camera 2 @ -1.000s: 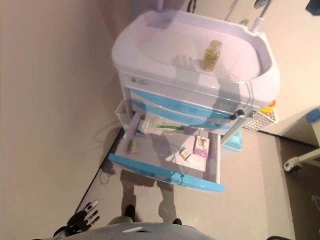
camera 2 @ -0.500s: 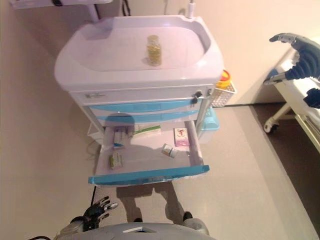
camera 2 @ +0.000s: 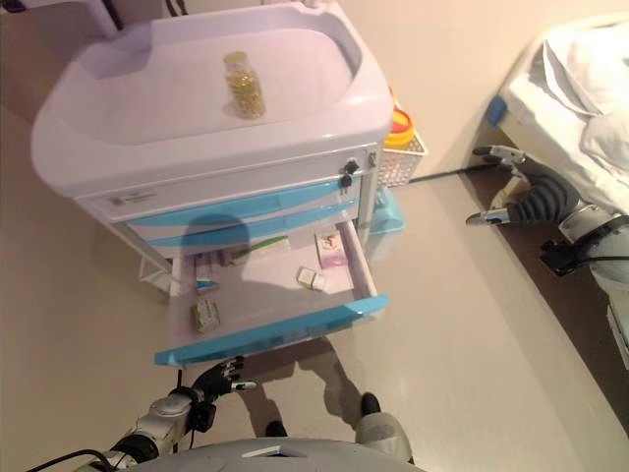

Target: Open the drawer and pick up the medicine

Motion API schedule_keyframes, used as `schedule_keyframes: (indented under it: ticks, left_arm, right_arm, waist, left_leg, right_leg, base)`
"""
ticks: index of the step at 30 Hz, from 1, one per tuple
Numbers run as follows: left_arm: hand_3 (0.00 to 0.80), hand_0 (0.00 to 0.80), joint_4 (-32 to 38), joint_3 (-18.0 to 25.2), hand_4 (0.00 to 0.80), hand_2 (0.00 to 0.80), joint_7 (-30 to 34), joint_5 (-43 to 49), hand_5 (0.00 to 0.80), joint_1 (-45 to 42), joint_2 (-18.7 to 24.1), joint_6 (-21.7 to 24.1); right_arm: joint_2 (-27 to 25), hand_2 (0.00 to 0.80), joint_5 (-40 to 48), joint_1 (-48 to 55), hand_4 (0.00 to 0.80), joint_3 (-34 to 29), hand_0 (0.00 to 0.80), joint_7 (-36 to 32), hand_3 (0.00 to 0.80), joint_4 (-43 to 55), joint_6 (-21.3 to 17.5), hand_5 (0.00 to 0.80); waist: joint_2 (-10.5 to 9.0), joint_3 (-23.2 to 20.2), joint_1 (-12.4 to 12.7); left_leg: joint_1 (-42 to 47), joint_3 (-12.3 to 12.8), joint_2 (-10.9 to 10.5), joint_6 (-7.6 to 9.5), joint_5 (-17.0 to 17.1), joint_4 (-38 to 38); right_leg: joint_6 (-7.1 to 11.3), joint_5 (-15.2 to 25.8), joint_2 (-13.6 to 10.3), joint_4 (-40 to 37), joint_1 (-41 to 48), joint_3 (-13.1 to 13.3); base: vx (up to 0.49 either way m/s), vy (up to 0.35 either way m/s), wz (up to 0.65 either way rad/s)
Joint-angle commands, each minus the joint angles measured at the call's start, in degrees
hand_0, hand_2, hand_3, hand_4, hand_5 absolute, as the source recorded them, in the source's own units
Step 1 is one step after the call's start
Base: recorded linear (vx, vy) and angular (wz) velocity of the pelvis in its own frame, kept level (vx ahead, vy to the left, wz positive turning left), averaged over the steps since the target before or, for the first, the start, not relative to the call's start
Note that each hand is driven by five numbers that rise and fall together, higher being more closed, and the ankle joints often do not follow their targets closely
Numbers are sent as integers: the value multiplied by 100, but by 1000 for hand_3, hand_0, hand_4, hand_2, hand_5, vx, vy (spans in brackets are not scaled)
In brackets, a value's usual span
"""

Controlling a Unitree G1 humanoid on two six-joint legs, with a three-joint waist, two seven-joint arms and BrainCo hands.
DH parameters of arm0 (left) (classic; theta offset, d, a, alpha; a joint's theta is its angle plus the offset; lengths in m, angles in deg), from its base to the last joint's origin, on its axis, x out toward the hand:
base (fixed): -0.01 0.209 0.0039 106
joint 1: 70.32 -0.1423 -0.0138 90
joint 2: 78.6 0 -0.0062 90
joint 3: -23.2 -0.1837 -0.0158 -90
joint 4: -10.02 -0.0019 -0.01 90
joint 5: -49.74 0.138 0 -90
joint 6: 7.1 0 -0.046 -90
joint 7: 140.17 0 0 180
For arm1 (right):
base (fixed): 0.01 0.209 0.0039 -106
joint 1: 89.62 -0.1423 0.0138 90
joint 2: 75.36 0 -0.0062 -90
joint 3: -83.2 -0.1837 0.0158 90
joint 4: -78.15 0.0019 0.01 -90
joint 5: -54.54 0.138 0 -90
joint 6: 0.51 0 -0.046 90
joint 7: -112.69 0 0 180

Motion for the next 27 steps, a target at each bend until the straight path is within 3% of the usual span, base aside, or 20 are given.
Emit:
schedule_keyframes:
  ticks: [1, 6, 9, 15, 21, 26, 27]
  left_arm:
    - [0, 0, 53, -56, 0, 0, -23, 29, 0, 592, 305, 205]
    - [0, 0, -340, -87, 0, 0, -129, -161, 0, 1054, 687, 422]
    - [0, 0, -593, -126, 0, 0, -63, -181, 0, 1252, 965, 724]
    - [0, 0, -615, -393, 0, 0, 109, -174, 0, 1692, 1631, 995]
    - [0, 0, -530, -554, 0, 0, 443, -556, 0, 2356, 2272, 751]
    - [0, 0, -671, -629, 0, 0, 689, -759, 0, 3098, 2825, 524]
    - [0, 0, -745, -644, 0, 0, 696, -828, 0, 3278, 2946, 490]
  right_arm:
    - [225, 0, 684, -16, 0, 387, 0, -407, 0, -39, -252, 0]
    - [398, 0, 1292, -181, 0, 1115, 0, -1266, 0, -518, -241, 0]
    - [357, 0, 1754, -123, 0, 1401, 0, -1809, 0, -780, -28, 0]
    - [432, 0, 2016, 106, 0, 1890, 0, -2678, 0, -1467, -70, 0]
    - [603, 0, 2421, 222, 0, 2236, 0, -2752, 0, -2298, -192, 0]
    - [709, 0, 2489, 252, 0, 2462, 0, -2465, 0, -2710, -604, 0]
    - [713, 0, 2535, 261, 0, 2491, 0, -2413, 0, -2772, -683, 0]
  waist:
    - [-129, -20, -39]
    - [-15, 478, -318]
    - [35, 726, -441]
    - [76, 1191, -549]
    - [111, 1576, -582]
    - [25, 1879, -580]
    - [33, 1954, -587]
  left_leg:
    - [-215, -16, 117, -104, -849, 861]
    - [-395, 136, 31, -91, -952, 1163]
    - [-517, 213, -20, -85, -1002, 1375]
    - [-851, 285, -108, -68, -1082, 1816]
    - [-1261, 274, -124, -73, -1131, 2268]
    - [-1644, 262, -82, -61, -1172, 2569]
    - [-1671, 199, -48, -84, -1334, 2676]
  right_leg:
    - [493, -149, -302, 804, -616, 77]
    - [513, -165, -369, 1033, -950, 313]
    - [514, -162, -399, 1121, -1097, 457]
    - [513, -126, -484, 1243, -1377, 613]
    - [442, -64, -497, 1374, -1702, 727]
    - [376, 28, -449, 1423, -1987, 793]
    - [395, -89, -431, 1474, -1968, 762]
  base:
    - [-56, 108, -11]
    - [-77, 172, -33]
    - [-27, 182, -34]
    - [-46, 134, -21]
    - [-54, 87, -6]
    - [-74, 30, 4]
    - [-24, 3, 5]
